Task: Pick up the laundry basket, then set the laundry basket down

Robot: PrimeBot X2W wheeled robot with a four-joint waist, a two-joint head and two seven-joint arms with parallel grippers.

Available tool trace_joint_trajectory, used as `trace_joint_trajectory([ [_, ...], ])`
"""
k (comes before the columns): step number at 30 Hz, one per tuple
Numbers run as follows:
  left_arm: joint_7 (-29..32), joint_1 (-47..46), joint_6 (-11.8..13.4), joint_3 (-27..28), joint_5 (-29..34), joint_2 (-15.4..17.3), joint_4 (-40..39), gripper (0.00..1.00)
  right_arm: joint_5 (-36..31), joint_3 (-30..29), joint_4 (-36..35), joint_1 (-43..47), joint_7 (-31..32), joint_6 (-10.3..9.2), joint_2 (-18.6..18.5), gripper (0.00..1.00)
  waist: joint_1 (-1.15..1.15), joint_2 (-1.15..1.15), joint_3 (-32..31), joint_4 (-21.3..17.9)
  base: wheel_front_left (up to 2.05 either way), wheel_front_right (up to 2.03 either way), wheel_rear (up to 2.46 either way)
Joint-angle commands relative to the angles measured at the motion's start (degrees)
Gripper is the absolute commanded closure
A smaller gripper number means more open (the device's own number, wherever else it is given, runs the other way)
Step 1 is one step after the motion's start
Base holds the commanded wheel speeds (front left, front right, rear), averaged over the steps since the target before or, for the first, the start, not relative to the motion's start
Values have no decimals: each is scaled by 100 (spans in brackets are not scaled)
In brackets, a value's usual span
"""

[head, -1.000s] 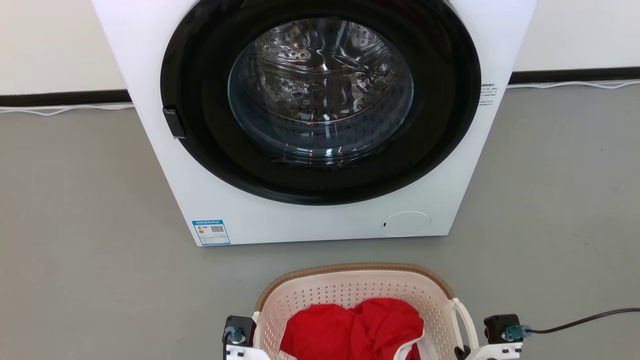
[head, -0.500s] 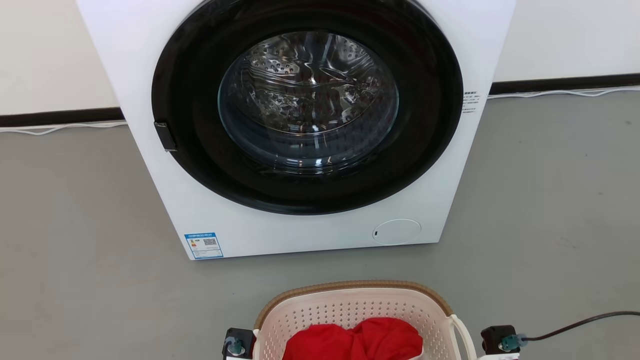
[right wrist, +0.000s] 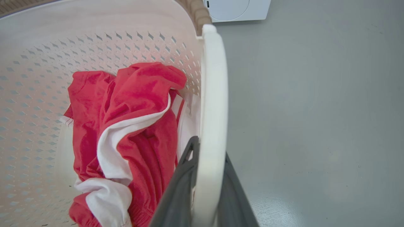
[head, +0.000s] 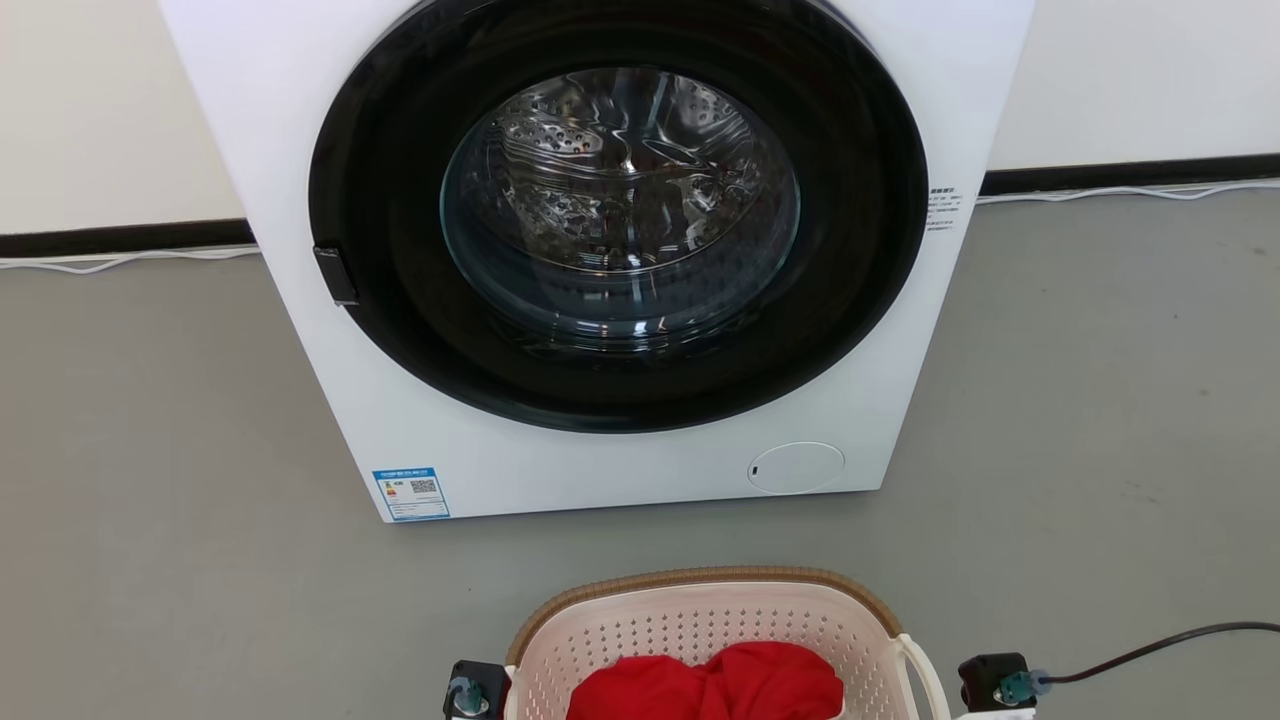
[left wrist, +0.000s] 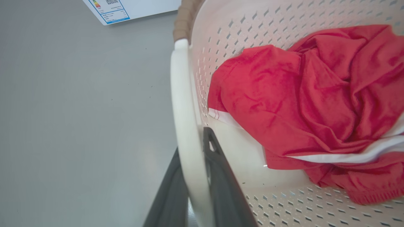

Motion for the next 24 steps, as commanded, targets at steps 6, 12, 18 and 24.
trace_joint_trajectory([
  [6,-120,-189,-72,25,-55,67,7,100,96,175,-61,-178,-132,37,21,100,0,0,6,24,0,0,0],
  [12,-156,-212,-81,-16,-108,67,24,100,138,228,-36,-202,-134,37,21,100,0,0,2,19,0,0,0],
  [18,-176,-235,-67,-60,-163,67,13,100,164,269,-11,-230,-163,37,21,100,0,0,29,6,0,0,0],
  [24,-287,-409,-24,-68,-216,67,-77,100,138,302,0,-372,-307,37,21,100,0,0,216,31,0,0,0],
])
